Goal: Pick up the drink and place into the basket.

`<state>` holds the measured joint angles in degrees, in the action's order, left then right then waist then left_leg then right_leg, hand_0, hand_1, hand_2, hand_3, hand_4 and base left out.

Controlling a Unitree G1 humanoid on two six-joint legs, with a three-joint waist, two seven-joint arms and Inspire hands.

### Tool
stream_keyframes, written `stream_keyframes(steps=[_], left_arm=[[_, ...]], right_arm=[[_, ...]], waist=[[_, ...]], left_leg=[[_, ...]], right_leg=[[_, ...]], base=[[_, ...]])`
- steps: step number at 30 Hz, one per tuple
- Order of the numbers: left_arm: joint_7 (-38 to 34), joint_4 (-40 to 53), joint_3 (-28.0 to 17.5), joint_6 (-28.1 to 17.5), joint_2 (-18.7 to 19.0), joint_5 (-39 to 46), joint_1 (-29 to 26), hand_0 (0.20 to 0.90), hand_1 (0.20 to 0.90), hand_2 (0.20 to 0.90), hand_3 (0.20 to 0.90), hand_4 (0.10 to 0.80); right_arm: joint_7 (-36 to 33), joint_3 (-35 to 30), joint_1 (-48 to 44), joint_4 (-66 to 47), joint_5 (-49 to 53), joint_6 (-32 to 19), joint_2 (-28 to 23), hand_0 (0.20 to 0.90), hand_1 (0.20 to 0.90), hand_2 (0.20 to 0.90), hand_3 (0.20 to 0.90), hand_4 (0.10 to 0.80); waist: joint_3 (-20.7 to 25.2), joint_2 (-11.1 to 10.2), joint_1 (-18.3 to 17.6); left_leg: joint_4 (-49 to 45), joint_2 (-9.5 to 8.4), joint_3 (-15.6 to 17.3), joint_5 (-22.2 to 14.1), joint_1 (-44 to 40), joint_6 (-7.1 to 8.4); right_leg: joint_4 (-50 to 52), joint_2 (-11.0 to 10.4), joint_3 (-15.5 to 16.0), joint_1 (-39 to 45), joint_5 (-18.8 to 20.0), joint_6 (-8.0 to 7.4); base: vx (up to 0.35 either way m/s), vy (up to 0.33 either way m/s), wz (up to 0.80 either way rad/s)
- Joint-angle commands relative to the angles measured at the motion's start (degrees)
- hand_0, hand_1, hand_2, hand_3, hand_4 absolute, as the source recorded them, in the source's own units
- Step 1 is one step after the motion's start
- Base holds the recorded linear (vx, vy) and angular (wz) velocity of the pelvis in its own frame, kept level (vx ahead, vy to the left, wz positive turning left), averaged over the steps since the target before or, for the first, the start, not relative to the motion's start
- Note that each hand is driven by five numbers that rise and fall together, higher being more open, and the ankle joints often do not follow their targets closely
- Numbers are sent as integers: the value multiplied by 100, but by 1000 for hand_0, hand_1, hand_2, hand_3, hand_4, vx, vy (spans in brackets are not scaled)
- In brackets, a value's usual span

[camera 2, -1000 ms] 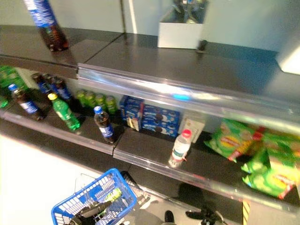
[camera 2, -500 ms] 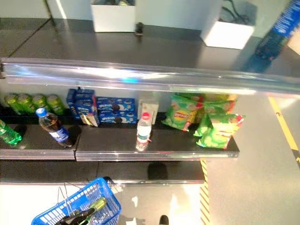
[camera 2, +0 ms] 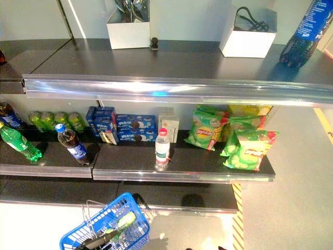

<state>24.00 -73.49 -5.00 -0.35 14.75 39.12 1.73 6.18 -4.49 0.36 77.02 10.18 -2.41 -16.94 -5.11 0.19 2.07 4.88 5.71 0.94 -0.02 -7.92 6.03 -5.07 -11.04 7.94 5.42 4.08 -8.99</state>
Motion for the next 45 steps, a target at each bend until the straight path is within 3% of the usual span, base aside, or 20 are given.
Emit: stream_keyframes(steps=[1,8,15,18,22,25,31,37,45], left_arm=[[339,173,-93,-403,326,124,-398,300,300,300,200,100],[275,85,-140,-379,365,-39,-321,300,300,300,200,100],[39,361,93,-571,299,451,-839,300,300,300,200,100],[-103,519,182,-580,337,698,-1160,300,300,300,200,100],[-140,605,350,-589,445,873,-1335,300,300,300,200,100],[-125,635,438,-632,511,926,-1372,300,300,300,200,100],[-146,818,489,-686,550,1042,-1358,300,300,300,200,100],[-219,1072,555,-673,567,1134,-1236,300,300,300,200,100],[-355,1510,640,-595,611,1146,-970,300,300,300,200,100]], right_arm=[[-77,-42,-261,120,-28,-90,-164,900,900,900,900,800],[-78,-67,-224,159,-51,-42,-229,900,900,900,900,800],[-219,101,-736,132,241,-142,-343,900,900,900,900,800],[-289,158,-1013,-20,385,-188,-389,900,900,900,900,800],[-264,212,-1207,-127,748,-334,-506,900,900,900,900,800],[-225,204,-1284,-247,981,-549,-575,900,900,900,900,800],[-240,201,-1379,-598,1258,-1093,-553,900,900,900,900,800],[-258,349,-1339,-1499,1358,-1522,-530,900,900,900,900,800],[-555,901,-1028,-3582,700,-1558,-618,900,900,900,900,800]], waist=[[-15,-35,13],[-74,-29,10],[-786,25,17],[-1219,-54,17],[-1570,-171,-1],[-1639,-211,21],[-1671,-183,69],[-1668,-153,52],[-1664,-220,2]], left_leg=[[-71,-5,168,-202,-6,-152],[1,55,231,-143,55,-108],[-54,184,307,133,901,-75],[-986,154,159,79,1716,-56],[-2324,151,-163,-299,2674,-3],[-3039,178,-217,-622,3231,-37],[-3696,115,-309,-929,3758,-136],[-3821,88,-402,-964,3856,-162],[-3717,74,-430,-898,3691,-164]], right_leg=[[235,-268,-63,2,-97,-24],[114,-267,-35,-30,-27,-49],[275,-290,-156,-987,165,-13],[1007,-378,-195,-1670,68,44],[2068,-437,-358,-2521,-253,142],[2870,-467,-468,-3103,-572,176],[3712,-428,-638,-3699,-873,199],[3974,-377,-685,-3862,-951,208],[3900,-413,-606,-3737,-901,198]], base=[[21,36,3],[17,32,4],[-187,36,-1],[-312,-14,-2],[-223,-66,2],[-160,-58,-6],[-68,-43,-1],[-35,-51,3],[1,-37,5]])
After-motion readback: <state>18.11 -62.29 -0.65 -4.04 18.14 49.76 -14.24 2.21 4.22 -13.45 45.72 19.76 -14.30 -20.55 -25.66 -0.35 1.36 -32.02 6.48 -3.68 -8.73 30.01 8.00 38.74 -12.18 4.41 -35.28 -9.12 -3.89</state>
